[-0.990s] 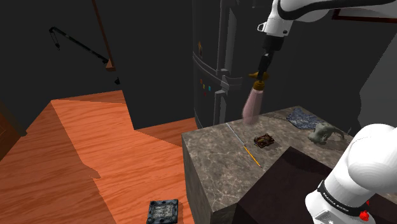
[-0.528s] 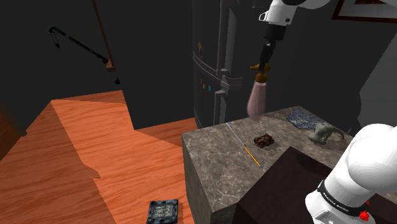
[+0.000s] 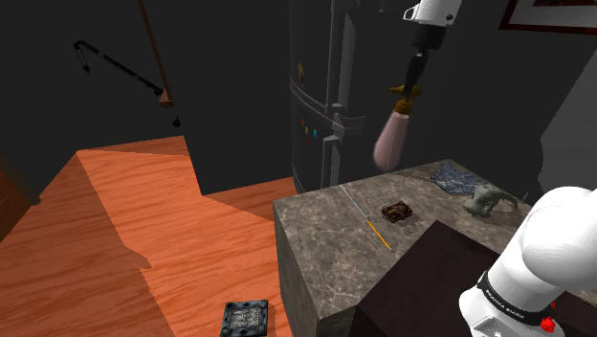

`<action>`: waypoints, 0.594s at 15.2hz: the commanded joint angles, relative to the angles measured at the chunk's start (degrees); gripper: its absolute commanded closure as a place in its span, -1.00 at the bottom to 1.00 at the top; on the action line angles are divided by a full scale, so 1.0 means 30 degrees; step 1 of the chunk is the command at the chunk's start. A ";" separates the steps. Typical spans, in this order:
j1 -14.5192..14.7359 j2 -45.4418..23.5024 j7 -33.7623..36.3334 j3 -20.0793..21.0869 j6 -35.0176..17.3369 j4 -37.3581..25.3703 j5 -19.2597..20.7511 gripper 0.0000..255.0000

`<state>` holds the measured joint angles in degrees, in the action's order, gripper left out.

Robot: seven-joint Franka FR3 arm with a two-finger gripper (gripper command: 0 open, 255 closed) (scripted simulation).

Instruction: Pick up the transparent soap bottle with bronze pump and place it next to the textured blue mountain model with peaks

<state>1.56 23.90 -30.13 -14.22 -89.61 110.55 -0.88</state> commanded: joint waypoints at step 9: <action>-0.1306 -0.0856 -0.4812 -0.3578 0.0701 -0.1390 0.0911 1.00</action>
<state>-2.13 21.96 -43.21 -24.01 -87.60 107.08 1.78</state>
